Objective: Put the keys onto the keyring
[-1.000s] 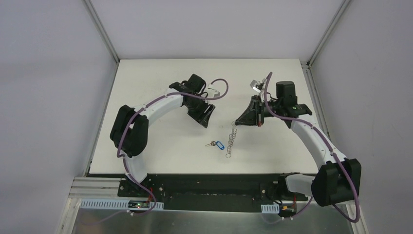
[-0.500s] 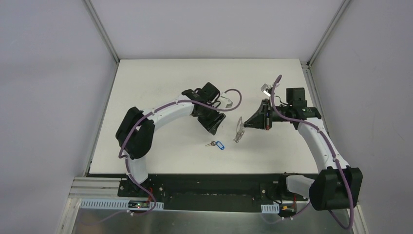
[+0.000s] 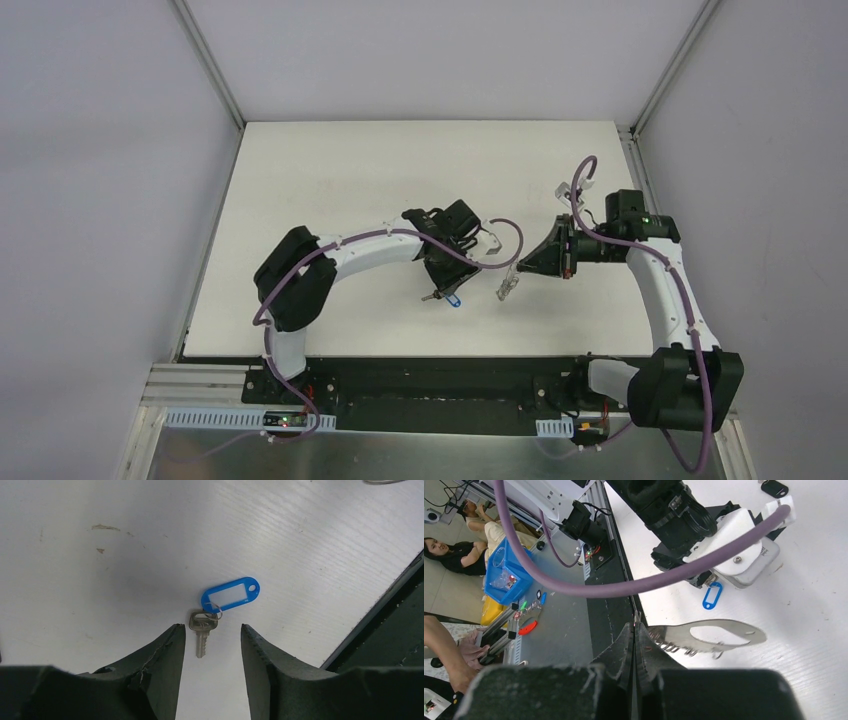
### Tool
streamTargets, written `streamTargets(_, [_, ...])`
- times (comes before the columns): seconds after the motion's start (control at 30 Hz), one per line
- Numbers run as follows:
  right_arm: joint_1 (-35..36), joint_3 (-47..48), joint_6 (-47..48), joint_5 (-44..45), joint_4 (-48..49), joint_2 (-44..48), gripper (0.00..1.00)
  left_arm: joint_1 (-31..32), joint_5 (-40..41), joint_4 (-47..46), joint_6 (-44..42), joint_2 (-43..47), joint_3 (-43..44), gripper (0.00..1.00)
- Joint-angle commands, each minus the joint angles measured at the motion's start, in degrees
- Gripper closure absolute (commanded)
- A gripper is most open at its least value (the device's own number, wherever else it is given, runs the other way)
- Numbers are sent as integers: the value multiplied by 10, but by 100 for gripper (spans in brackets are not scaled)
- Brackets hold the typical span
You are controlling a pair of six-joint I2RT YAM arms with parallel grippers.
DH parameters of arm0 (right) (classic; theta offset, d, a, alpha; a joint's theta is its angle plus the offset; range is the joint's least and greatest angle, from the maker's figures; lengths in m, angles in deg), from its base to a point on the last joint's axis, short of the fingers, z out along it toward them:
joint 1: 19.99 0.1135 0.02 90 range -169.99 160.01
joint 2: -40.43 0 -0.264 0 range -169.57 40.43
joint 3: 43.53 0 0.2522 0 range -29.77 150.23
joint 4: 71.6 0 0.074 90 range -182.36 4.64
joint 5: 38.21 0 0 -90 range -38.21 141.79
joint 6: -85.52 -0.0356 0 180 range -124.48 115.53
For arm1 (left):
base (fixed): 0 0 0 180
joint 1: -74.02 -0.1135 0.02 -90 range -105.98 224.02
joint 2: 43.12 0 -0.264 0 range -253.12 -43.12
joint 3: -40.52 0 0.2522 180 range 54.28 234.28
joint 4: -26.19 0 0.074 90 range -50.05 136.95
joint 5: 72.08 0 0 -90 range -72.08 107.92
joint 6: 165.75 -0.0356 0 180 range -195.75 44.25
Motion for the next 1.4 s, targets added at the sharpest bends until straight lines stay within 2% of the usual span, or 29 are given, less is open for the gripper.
streamTargets(0.0, [-12, 24, 95, -22, -91, -3, 100, 8, 34, -10, -16, -9, -5, 56])
streamTargets(0.57, [-28, 25, 135, -27, -125, -11, 100, 32, 45, -26, -20, -24, -25, 61])
streamTargets(1.1, [-31, 24, 135, -29, -127, -9, 100, 35, 58, -27, -29, -31, -27, 70])
streamTargets(1.37, [-31, 24, 135, -29, -126, -8, 100, 36, 57, -26, -32, -31, -25, 78])
